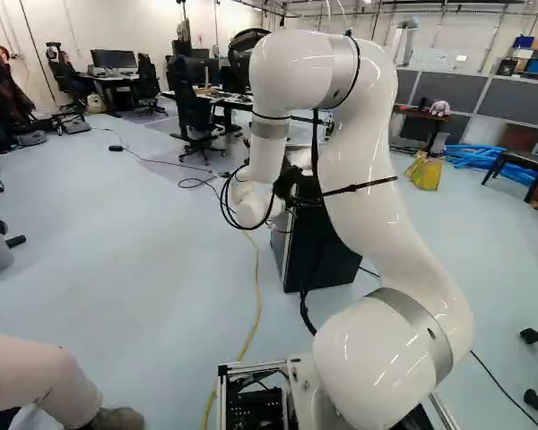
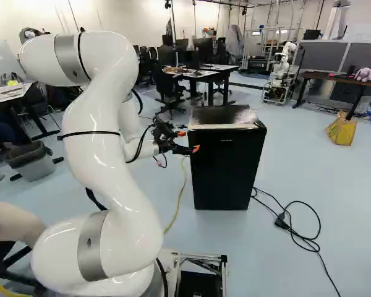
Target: Grab a drink from the fridge
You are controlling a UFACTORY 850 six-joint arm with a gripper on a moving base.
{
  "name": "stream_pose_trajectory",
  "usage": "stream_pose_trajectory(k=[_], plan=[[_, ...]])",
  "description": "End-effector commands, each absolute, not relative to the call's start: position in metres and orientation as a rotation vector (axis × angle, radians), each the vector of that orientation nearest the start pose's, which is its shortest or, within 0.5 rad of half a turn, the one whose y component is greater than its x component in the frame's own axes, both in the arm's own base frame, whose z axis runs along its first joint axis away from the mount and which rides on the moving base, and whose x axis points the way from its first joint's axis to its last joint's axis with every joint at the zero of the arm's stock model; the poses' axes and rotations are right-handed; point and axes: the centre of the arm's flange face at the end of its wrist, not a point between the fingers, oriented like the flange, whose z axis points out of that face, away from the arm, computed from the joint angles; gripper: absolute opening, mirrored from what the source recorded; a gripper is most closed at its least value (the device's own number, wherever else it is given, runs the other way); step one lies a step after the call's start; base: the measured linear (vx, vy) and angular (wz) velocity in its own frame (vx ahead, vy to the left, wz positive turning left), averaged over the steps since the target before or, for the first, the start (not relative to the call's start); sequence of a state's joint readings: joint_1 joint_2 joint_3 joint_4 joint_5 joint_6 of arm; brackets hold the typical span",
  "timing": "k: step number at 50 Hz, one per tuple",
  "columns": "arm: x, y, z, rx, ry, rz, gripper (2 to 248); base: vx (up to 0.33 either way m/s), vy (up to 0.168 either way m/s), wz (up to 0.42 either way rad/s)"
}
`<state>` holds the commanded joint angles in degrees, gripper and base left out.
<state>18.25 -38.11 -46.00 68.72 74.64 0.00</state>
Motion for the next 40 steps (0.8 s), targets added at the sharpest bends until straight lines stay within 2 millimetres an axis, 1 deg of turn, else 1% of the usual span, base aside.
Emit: stream_pose_trajectory(k=[40], plan=[[0.4884, 0.0668, 0.2495, -2.516, 1.399, -2.16, 247, 0.0, 0.0, 0.0]])
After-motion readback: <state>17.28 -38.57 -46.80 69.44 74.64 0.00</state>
